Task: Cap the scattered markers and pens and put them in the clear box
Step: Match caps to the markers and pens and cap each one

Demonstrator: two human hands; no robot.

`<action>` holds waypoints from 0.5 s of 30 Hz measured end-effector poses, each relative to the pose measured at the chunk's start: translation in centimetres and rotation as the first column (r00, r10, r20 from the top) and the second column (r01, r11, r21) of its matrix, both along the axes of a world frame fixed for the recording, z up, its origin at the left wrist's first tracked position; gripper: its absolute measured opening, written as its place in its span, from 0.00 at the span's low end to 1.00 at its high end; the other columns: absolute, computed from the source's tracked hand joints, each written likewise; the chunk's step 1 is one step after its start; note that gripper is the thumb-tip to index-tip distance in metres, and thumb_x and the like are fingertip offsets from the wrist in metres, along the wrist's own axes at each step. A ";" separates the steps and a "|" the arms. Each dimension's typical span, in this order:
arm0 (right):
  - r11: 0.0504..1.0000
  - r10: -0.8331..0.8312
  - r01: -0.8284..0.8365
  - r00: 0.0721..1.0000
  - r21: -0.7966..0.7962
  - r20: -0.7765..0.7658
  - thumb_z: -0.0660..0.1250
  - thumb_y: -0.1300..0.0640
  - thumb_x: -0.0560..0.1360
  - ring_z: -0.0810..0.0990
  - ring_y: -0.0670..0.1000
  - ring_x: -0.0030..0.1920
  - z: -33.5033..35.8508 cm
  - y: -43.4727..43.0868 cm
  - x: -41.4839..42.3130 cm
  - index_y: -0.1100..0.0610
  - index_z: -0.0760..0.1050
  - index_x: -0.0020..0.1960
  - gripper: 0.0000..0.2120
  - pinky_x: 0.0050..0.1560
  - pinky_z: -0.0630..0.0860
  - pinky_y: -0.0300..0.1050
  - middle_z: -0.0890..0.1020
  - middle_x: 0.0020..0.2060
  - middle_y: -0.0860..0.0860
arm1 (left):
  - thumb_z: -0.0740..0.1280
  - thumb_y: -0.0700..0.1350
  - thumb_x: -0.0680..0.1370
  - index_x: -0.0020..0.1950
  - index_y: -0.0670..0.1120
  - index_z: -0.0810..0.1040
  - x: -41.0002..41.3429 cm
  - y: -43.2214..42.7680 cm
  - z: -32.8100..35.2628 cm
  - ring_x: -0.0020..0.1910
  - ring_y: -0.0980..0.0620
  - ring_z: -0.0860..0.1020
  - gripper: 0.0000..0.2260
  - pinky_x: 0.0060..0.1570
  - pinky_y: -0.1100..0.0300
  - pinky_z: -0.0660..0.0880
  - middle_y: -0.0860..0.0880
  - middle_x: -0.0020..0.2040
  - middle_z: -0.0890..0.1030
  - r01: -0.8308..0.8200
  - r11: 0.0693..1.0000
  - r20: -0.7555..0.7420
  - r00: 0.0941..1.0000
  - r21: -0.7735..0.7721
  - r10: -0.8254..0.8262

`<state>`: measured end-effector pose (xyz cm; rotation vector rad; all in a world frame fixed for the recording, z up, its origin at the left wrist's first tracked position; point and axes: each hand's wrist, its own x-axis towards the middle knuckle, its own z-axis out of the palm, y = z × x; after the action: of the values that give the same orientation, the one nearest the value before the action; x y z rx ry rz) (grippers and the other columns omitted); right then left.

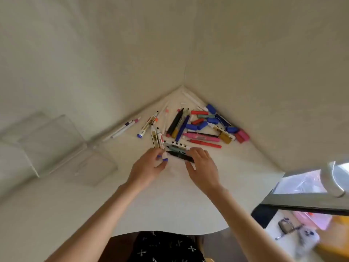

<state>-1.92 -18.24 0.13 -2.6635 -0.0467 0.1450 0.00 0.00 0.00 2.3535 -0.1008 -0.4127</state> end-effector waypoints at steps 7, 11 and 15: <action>0.969 0.193 -0.141 0.944 -0.201 0.269 0.70 0.52 0.70 0.74 0.52 0.46 -5.4 -0.6 2.1 0.55 0.77 0.50 0.11 0.46 0.72 0.42 0.77 0.45 0.50 | 0.68 0.54 0.73 0.60 0.50 0.76 3.2 0.3 -3.9 0.51 0.52 0.74 0.18 0.47 0.61 0.70 0.50 0.54 0.72 0.066 0.976 0.394 0.907 0.208 -0.145; 0.971 0.181 -0.095 0.892 -0.220 0.414 0.69 0.52 0.71 0.74 0.52 0.45 -6.8 -1.0 2.1 0.56 0.77 0.48 0.09 0.45 0.73 0.44 0.77 0.45 0.51 | 0.68 0.55 0.72 0.58 0.50 0.78 3.3 0.5 -6.5 0.52 0.53 0.71 0.17 0.48 0.59 0.71 0.52 0.52 0.71 0.035 0.988 0.521 0.847 0.147 -0.107; 0.960 0.157 -0.023 0.868 -0.278 0.471 0.70 0.52 0.71 0.75 0.51 0.46 -6.5 -0.8 1.5 0.55 0.78 0.48 0.09 0.46 0.74 0.44 0.78 0.45 0.49 | 0.64 0.58 0.74 0.59 0.51 0.77 2.8 0.7 -7.6 0.55 0.55 0.69 0.18 0.53 0.58 0.71 0.52 0.55 0.71 0.028 0.989 0.578 0.809 0.142 -0.106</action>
<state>-0.43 -19.07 -6.37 -2.8943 -0.3393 -0.5391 2.80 0.74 -7.55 2.5313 -0.4619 0.3046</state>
